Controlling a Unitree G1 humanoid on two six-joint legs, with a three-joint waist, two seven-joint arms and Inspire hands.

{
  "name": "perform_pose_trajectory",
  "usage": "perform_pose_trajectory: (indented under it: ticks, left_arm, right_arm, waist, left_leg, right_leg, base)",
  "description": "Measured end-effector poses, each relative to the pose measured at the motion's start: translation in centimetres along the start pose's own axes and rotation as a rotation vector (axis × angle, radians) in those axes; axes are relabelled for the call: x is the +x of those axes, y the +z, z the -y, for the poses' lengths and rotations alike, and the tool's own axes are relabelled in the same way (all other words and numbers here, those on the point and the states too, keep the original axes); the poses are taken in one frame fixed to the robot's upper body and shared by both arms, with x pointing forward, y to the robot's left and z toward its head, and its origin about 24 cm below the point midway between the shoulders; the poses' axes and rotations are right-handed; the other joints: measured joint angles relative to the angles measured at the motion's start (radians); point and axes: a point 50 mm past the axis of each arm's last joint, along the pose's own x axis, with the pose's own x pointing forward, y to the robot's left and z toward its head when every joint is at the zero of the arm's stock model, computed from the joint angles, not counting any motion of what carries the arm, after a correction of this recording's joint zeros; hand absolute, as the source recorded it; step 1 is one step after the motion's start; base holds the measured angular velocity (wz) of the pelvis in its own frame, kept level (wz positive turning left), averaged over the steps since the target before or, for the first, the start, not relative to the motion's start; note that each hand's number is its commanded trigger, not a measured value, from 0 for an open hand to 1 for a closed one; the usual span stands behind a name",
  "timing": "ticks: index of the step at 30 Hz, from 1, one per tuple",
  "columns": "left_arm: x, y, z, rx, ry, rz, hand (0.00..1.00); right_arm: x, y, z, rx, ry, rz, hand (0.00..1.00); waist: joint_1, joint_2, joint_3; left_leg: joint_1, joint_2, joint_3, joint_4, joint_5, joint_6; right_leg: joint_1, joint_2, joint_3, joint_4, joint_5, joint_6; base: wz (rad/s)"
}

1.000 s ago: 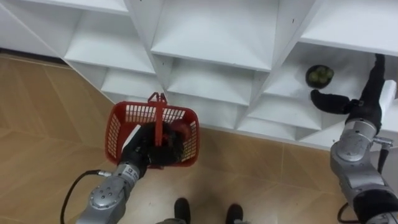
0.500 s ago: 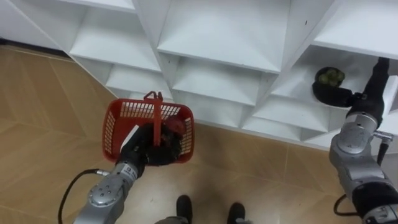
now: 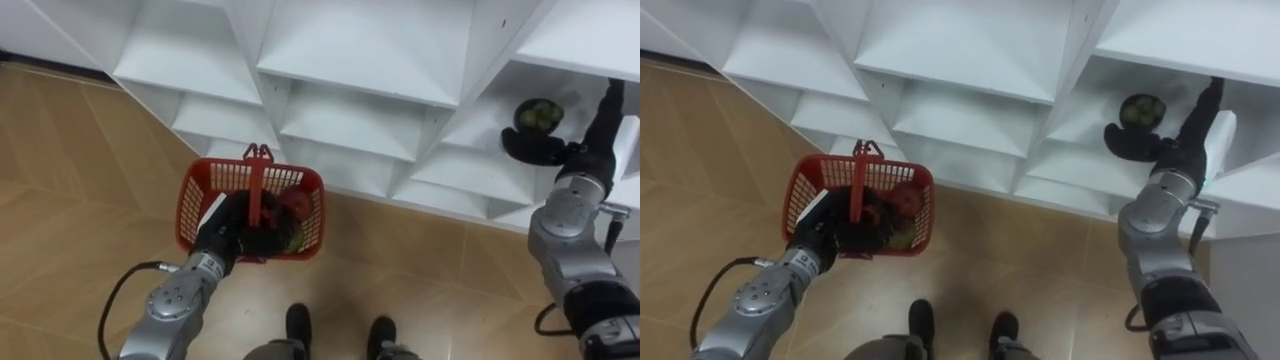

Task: Collect fruits from the closet

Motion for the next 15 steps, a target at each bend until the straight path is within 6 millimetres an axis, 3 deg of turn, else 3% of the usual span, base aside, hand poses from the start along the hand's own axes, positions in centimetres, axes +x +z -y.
perform_pose_trajectory:
  ticks: [7, 12, 15]
  left_arm:
    - [0.1, 0.2, -0.1, 0.001, 0.016, 0.006, 1.00]
    - [0.4, 0.4, 0.3, 0.002, -0.001, 0.008, 1.00]
    - [0.4, 0.3, 0.2, 0.002, 0.000, 0.003, 1.00]
  right_arm:
    - [0.0, 0.6, -0.6, -0.006, 0.026, 0.023, 0.00]
    - [0.4, 1.4, -0.8, -0.023, 0.053, 0.056, 0.00]
    - [0.4, 1.4, -0.9, -0.035, 0.067, 0.064, 0.00]
  waist:
    - [0.010, 0.002, 0.0009]
    - [0.013, 0.015, 0.0092]
    - [0.013, 0.016, 0.0094]
  left_leg:
    - [-0.008, 0.000, 0.001, 0.001, 0.000, 0.000]
    - [-0.014, 0.000, 0.001, 0.006, 0.001, 0.002]
    - [-0.019, 0.001, 0.001, 0.007, 0.002, 0.002]
  right_leg:
    - [-0.014, -0.003, 0.000, 0.014, 0.000, 0.000]
    - [-0.016, -0.004, -0.005, 0.016, 0.000, 0.000]
    - [-0.019, -0.005, -0.009, 0.019, -0.001, -0.001]
  base:
    - [0.00]
    - [0.00]
    - [0.04]
